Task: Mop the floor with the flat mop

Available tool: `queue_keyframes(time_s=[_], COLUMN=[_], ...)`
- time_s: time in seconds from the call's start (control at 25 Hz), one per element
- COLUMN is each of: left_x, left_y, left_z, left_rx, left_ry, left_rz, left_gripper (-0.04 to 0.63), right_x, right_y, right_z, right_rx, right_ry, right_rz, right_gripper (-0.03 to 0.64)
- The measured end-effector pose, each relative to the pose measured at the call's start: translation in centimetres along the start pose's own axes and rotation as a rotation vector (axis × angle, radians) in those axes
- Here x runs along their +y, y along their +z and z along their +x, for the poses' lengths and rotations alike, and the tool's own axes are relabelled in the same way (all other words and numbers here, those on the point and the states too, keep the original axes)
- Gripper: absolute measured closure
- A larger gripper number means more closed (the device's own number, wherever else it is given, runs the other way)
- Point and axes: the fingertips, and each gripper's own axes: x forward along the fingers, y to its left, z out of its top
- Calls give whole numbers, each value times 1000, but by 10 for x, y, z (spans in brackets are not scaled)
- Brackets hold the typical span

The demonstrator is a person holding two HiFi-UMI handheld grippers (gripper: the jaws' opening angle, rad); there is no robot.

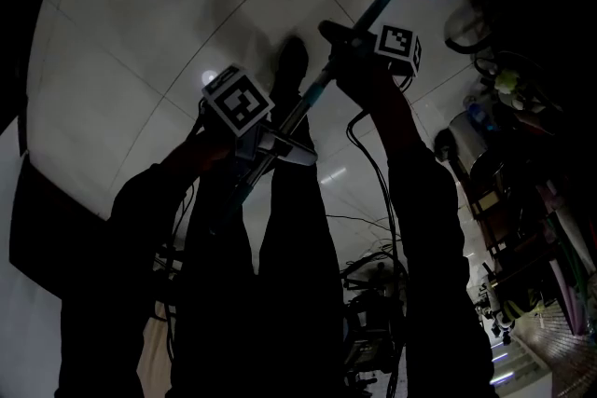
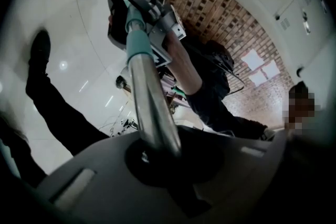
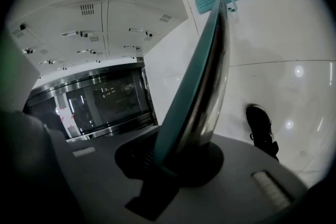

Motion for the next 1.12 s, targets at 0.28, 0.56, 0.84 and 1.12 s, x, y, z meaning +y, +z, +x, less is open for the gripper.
queue_keyframes(time_s=[0.28,0.56,0.84,1.12], left_x=[26,59,114,142], left_y=[-124,-245,-346,-395], left_z=[-18,-41,-63,-76], left_rx=[-29,-93,-100,-130], left_ry=[-77,-143,-111,-134], left_rz=[-64,-45,-27,-59], left_gripper=[586,575,575,572], right_x=[-1,-11,-31,-48], right_y=[-133,-274,-387,-447], right_z=[42,91,133,163], right_rx=[54,115,170,204], right_ry=[5,6,-9,-22], right_rz=[12,31,30,41], right_gripper=[540,540,540,540])
